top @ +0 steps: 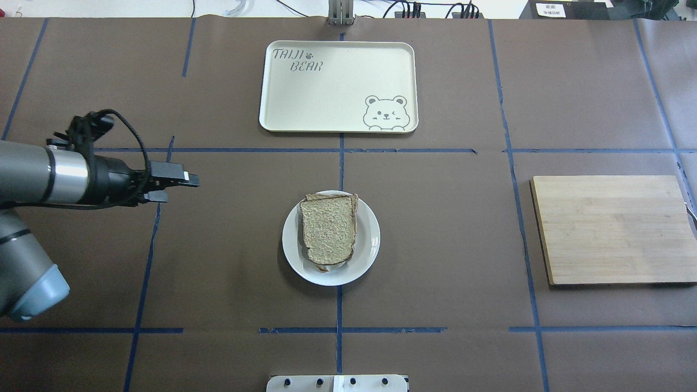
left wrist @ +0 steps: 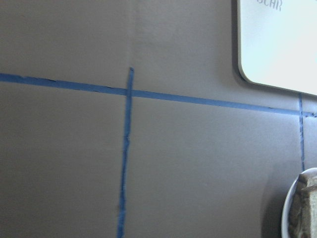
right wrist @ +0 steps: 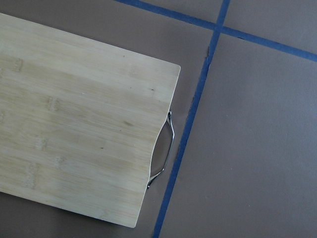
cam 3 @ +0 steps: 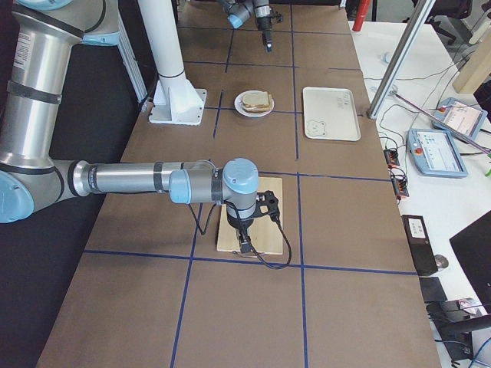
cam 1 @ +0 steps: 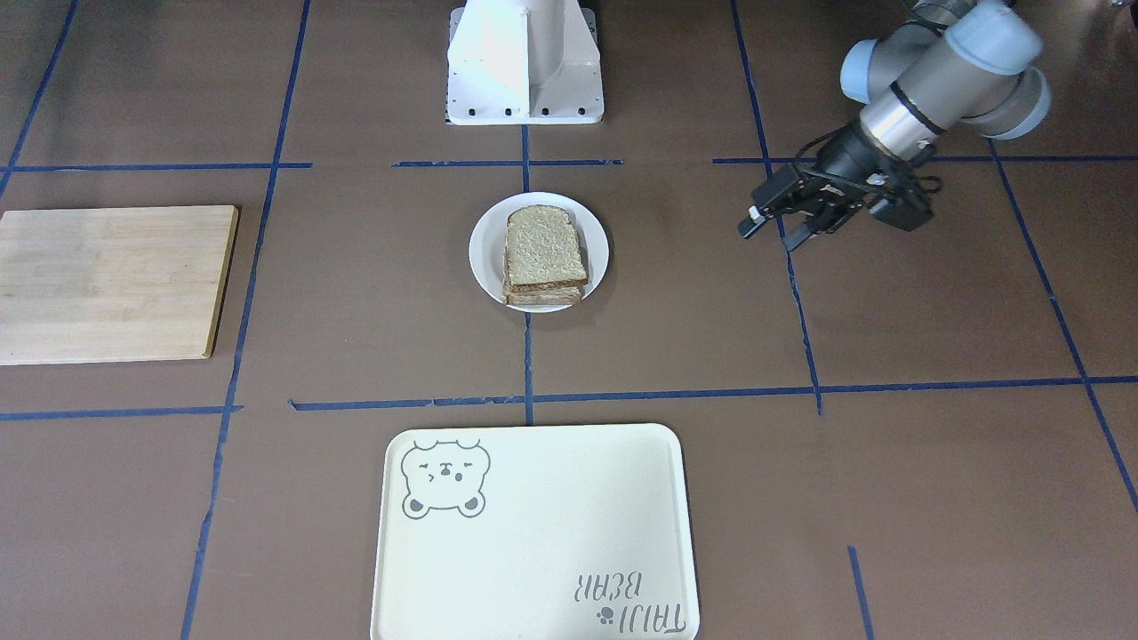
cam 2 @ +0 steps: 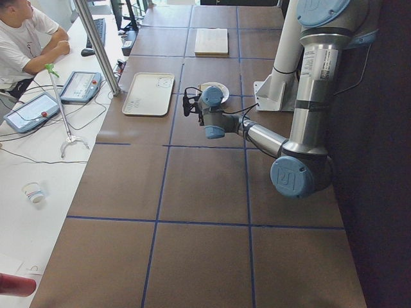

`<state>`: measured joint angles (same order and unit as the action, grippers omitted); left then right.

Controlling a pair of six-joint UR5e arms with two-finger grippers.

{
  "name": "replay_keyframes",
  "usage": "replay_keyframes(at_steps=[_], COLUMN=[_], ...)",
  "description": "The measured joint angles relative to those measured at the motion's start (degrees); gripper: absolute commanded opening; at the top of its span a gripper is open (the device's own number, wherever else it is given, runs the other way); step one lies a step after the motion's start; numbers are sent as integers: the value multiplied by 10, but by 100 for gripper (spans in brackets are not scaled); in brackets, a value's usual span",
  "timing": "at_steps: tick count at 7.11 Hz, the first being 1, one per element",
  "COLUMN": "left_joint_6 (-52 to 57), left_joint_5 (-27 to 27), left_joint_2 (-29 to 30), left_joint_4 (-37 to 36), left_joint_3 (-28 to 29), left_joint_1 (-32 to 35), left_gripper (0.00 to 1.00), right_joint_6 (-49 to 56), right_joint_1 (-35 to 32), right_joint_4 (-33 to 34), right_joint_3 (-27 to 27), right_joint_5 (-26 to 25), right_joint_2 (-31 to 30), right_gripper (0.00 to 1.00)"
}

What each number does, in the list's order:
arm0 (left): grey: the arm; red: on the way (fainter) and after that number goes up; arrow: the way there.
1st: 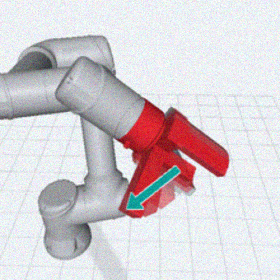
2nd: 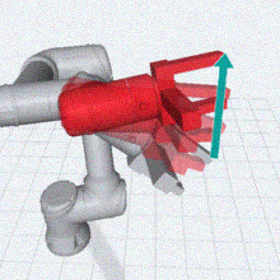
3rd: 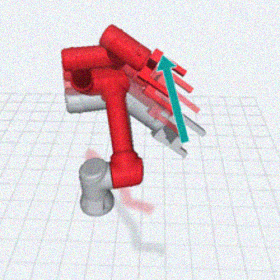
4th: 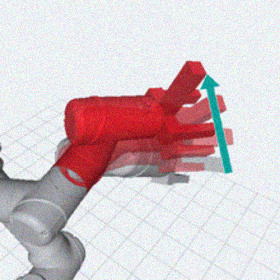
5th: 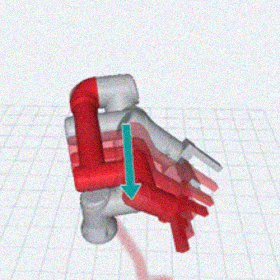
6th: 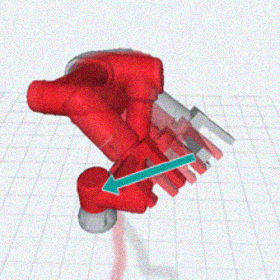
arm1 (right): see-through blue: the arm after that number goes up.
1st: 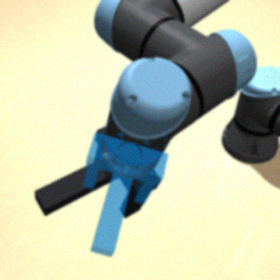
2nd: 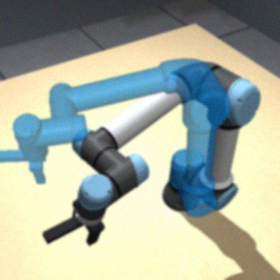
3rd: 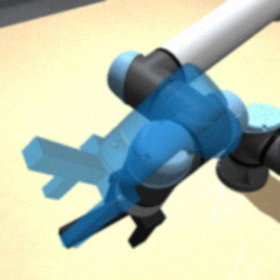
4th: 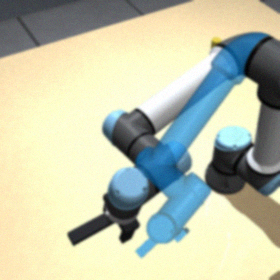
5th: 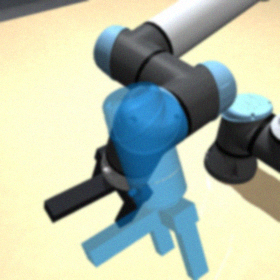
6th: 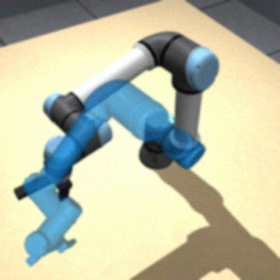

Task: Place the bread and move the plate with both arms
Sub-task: 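Move the left gripper toward the plate and grip its rim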

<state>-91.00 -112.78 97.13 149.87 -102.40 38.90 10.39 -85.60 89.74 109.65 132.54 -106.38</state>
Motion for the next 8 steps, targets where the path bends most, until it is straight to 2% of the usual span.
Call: replay_keyframes(at_steps=[2,3,5,6,8], left_joint_6=[-73,-87,-95,-96,-96], left_joint_5=[118,156,186,189,191], left_joint_2=[40,64,103,111,123], left_joint_4=[70,94,108,111,113], left_joint_3=[41,70,118,129,145], left_joint_1=[-100,-137,-171,-177,-185], left_gripper=[100,94,60,47,35], right_joint_6=[0,0,0,0,0], right_joint_1=[0,0,0,0,0], right_joint_4=[0,0,0,0,0], right_joint_3=[0,-1,-2,-2,-2], right_joint_5=[0,0,0,0,0], right_joint_2=[1,1,1,1,1], right_gripper=[100,100,100,100,100])
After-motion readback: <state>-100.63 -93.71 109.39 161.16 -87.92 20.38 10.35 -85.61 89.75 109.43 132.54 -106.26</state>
